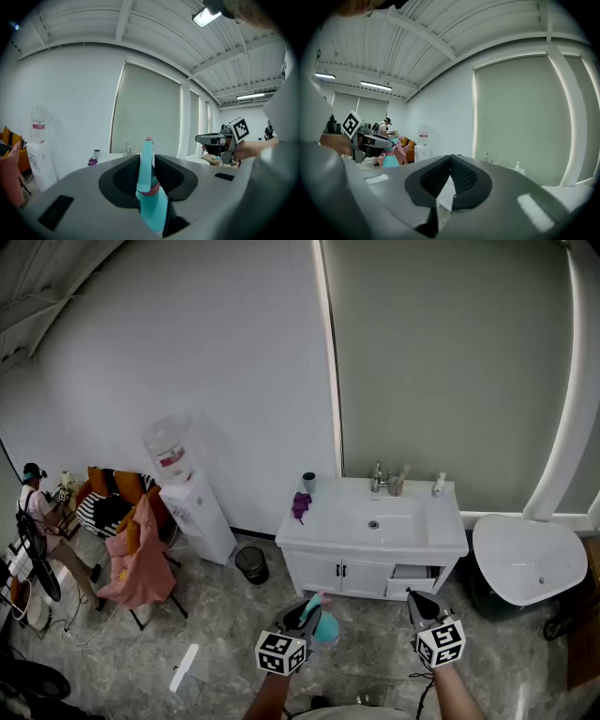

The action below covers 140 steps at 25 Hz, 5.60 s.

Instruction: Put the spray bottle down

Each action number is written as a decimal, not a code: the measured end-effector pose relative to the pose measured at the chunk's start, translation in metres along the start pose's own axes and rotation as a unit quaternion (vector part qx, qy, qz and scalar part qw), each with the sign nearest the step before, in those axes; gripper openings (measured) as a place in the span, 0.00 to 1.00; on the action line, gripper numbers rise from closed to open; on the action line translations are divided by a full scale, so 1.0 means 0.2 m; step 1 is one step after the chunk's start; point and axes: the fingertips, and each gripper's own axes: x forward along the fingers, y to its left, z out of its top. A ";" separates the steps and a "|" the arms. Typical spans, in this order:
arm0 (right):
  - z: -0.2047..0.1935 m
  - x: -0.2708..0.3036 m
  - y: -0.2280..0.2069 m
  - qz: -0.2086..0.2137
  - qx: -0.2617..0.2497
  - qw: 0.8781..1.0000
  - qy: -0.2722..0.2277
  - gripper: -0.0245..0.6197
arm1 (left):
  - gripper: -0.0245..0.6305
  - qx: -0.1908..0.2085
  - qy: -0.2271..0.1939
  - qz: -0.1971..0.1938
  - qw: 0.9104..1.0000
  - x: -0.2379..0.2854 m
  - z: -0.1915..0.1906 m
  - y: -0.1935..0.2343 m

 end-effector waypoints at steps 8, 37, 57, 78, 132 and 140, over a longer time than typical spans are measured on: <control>0.02 0.02 -0.01 -0.005 0.000 1.000 -0.001 0.05 | 0.19 0.000 0.000 -0.002 1.000 0.02 0.01 0.03; -0.09 0.35 0.29 -0.048 0.012 0.998 0.032 0.05 | 0.19 -0.003 0.022 -0.061 0.998 0.01 -0.09 0.43; -0.13 1.12 -0.21 -0.002 0.020 0.998 0.052 0.05 | 0.19 -0.018 0.035 -0.039 0.998 0.78 0.04 0.77; -0.19 1.71 -0.97 0.037 0.048 0.996 0.059 0.05 | 0.19 -0.024 0.028 0.018 0.999 1.61 0.25 0.89; -0.57 2.86 -1.50 -0.167 0.121 0.962 0.176 0.05 | 0.19 0.102 0.067 -0.168 0.978 3.87 0.20 1.88; -0.75 2.96 -1.52 -0.155 0.141 0.958 0.197 0.05 | 0.19 0.120 0.088 -0.177 0.973 4.14 -0.02 1.82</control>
